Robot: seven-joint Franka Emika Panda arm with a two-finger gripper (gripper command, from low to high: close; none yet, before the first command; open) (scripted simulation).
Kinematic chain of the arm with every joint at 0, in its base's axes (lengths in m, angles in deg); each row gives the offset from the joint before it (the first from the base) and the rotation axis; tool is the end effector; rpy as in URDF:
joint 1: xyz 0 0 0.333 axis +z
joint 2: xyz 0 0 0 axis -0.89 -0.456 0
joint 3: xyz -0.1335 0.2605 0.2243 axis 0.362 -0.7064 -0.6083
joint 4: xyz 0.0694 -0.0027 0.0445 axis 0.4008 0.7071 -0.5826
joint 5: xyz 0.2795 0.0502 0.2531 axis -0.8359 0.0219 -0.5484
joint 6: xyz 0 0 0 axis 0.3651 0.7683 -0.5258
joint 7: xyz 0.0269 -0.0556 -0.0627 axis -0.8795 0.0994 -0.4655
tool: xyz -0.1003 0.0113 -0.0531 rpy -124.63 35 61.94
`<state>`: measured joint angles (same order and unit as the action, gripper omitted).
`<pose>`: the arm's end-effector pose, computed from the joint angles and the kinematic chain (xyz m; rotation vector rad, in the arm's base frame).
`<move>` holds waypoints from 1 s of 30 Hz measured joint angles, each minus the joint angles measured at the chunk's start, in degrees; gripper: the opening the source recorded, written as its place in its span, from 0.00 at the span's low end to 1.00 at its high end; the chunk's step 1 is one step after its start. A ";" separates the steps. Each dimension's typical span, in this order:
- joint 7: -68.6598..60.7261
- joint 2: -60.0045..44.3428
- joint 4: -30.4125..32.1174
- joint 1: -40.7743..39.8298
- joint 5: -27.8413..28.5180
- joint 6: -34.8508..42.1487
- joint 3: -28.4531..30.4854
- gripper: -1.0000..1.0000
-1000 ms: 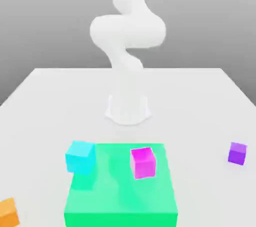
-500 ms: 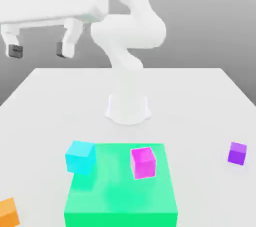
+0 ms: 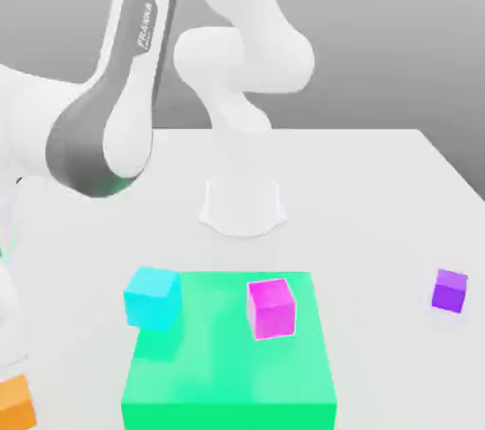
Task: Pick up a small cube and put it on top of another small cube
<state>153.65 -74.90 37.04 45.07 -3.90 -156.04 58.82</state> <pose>0.4971 -0.2797 0.2603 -1.9285 2.4628 -0.0290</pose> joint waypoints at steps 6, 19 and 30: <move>-1.37 -9.99 -2.10 -2.48 -3.01 -6.55 -2.26 0.00; -0.21 2.95 2.68 0.57 0.89 1.42 -0.46 0.00; -2.80 26.06 15.68 6.16 7.67 10.96 -3.79 0.00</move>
<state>150.84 -48.84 52.72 51.23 3.77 -145.09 55.03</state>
